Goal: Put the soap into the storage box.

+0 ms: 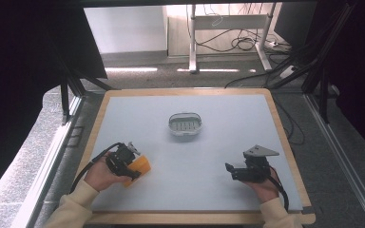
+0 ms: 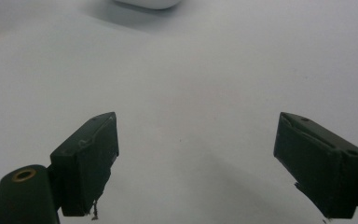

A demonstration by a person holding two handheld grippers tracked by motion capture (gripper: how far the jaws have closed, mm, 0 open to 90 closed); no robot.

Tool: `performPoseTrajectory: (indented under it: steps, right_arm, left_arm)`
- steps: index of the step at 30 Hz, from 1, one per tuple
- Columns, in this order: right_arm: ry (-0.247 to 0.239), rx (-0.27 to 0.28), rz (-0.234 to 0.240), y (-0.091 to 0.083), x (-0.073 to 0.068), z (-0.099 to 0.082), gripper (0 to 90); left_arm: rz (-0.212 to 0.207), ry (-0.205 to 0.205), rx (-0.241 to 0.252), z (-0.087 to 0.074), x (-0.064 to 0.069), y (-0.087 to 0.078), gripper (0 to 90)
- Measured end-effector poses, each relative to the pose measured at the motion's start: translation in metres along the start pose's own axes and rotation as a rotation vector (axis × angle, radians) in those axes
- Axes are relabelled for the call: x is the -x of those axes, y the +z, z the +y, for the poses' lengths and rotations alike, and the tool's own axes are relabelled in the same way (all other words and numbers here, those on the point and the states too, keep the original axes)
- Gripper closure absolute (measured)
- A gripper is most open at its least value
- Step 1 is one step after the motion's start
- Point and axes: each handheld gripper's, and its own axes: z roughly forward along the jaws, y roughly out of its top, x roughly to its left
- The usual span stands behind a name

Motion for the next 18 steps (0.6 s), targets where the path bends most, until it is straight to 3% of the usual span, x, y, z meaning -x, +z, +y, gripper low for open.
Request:
performPoseTrajectory:
  steps: [11, 18]
  right_arm:
    - [-0.006, -0.001, -0.009, 0.000, 0.001, 0.000, 14.5]
    - [-0.015, 0.007, -0.019, -0.002, 0.000, 0.000, 15.0]
  left_arm:
    - [-0.011, 0.020, -0.053, 0.005, 0.001, 0.012, 56.0]
    - [-0.043, 0.024, -0.068, 0.006, -0.002, 0.014, 61.4]
